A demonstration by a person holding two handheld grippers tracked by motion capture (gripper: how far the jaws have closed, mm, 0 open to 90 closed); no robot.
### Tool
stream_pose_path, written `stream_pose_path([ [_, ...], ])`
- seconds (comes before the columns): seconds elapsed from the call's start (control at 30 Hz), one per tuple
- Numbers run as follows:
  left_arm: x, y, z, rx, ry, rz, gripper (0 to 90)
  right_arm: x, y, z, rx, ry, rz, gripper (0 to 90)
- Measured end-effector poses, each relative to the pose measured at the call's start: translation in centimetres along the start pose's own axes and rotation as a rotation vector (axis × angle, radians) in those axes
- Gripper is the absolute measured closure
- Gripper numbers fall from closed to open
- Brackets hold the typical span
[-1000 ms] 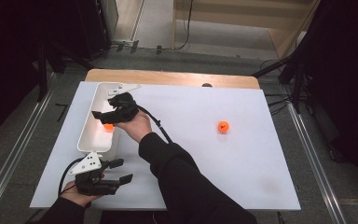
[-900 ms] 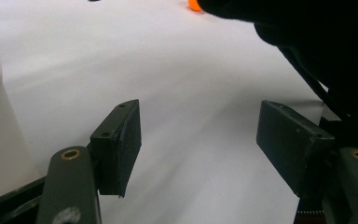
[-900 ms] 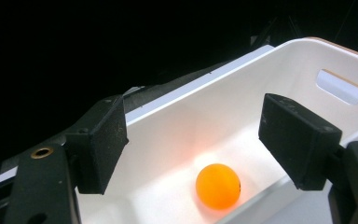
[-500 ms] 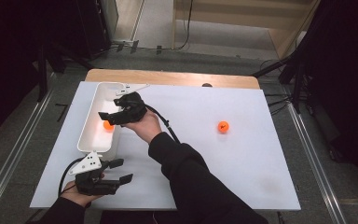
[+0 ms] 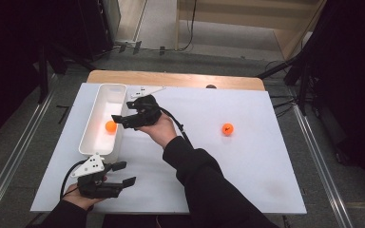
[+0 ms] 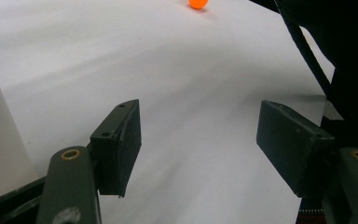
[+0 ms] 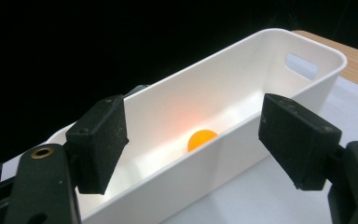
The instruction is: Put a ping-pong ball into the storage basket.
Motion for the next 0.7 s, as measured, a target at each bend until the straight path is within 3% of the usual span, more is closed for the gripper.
stream_pose_path([
  [0.2,0.0,0.0,0.1,0.001,0.005,0.001,31.4,-0.5,-0.8,-0.3,-0.017,-0.004,0.001,22.2],
  [0.7,0.0,0.0,0.3,-0.008,0.001,0.003,31.4,-2.0,-2.9,-0.1,-0.004,-0.005,0.015,22.2],
])
Point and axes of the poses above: each handheld gripper's, and its own axes: y roughly forward along the jaws, x roughly out of its top, z roughly to its left, the point moved 9 cm from there along y, roughly forward along the jaws, and after that the axes turned 2 degrees about x, right-handed, at the moved point
